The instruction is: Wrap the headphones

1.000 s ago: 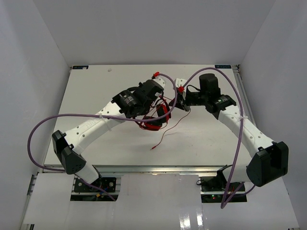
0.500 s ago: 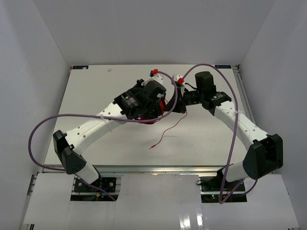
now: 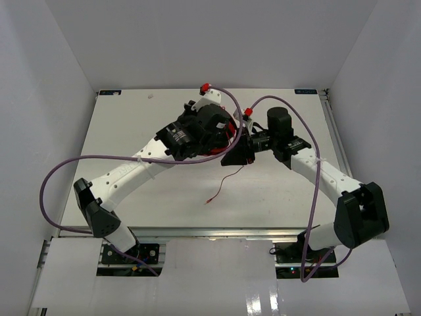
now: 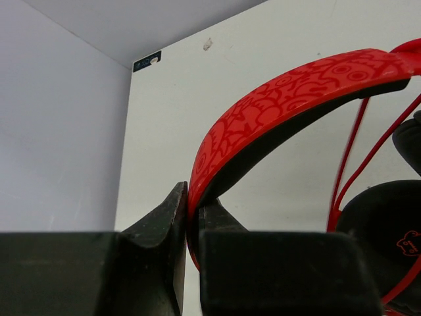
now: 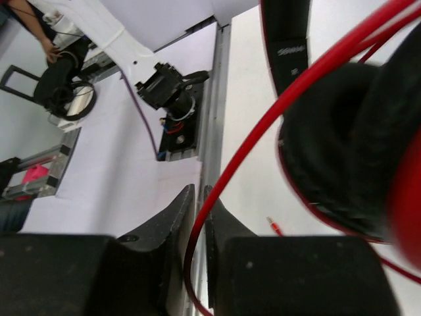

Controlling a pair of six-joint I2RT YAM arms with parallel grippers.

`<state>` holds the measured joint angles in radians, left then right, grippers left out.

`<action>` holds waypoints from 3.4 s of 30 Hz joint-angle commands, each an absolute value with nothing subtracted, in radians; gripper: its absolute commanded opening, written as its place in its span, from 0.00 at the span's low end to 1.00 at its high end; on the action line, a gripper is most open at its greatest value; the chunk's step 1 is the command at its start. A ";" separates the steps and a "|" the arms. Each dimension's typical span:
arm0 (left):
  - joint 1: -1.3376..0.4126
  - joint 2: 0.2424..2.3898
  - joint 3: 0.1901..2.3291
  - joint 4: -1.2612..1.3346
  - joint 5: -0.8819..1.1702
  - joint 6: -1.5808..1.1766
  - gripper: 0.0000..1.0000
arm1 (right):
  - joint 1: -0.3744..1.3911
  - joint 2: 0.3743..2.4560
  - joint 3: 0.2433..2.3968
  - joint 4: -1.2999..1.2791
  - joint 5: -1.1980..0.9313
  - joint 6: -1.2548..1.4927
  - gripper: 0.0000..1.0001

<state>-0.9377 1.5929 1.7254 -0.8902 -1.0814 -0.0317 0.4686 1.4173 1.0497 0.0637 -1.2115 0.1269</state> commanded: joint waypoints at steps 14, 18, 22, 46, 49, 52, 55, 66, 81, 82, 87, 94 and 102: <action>-0.862 1.463 1.788 -0.859 -0.921 -0.591 0.00 | 0.485 1.270 0.888 0.436 -1.260 0.404 0.19; -0.798 1.449 1.786 -0.854 -0.827 -0.645 0.00 | 0.486 1.246 0.864 0.436 -1.254 0.386 0.19; -0.696 1.439 1.778 -0.841 -0.733 -0.710 0.00 | 0.486 1.221 0.819 0.435 -1.243 0.362 0.19; -0.584 1.400 1.789 -0.758 -0.302 -0.822 0.00 | 0.473 1.219 0.773 0.212 -1.137 0.036 0.08; -0.578 1.354 1.769 -0.778 -0.178 -0.781 0.00 | 0.438 1.240 0.814 0.061 -1.115 -0.133 0.08; -0.578 1.320 1.739 -0.794 -0.082 -0.736 0.00 | 0.419 1.259 0.869 -0.099 -1.063 -0.315 0.08; -0.578 1.306 1.720 -0.840 0.047 -0.663 0.00 | 0.413 1.273 0.936 -0.226 -0.999 -0.500 0.08; -0.581 1.229 1.422 -0.840 0.391 -0.384 0.00 | 0.391 1.256 1.022 -0.253 -0.755 -0.745 0.08; -0.592 1.276 1.306 -0.815 0.437 -0.086 0.00 | 0.388 1.301 1.006 -0.257 -0.836 -0.779 0.10; -0.592 1.282 1.305 -0.813 0.437 -0.082 0.00 | 0.388 1.302 1.008 -0.256 -0.839 -0.774 0.10; -0.601 1.330 1.297 -0.836 0.425 -0.030 0.00 | 0.387 1.329 1.015 -0.225 -0.803 -0.743 0.09; -0.617 1.422 1.290 -0.853 0.358 -0.003 0.00 | 0.386 1.347 1.006 -0.172 -0.735 -0.743 0.12; -0.617 1.613 1.345 -0.810 0.193 0.037 0.00 | 0.385 1.438 0.952 -0.088 -0.682 -0.762 0.11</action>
<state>-0.6113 1.5517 1.2927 -0.8148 0.2564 0.0003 0.3990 1.3917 0.9769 -0.1949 -0.7503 -0.7412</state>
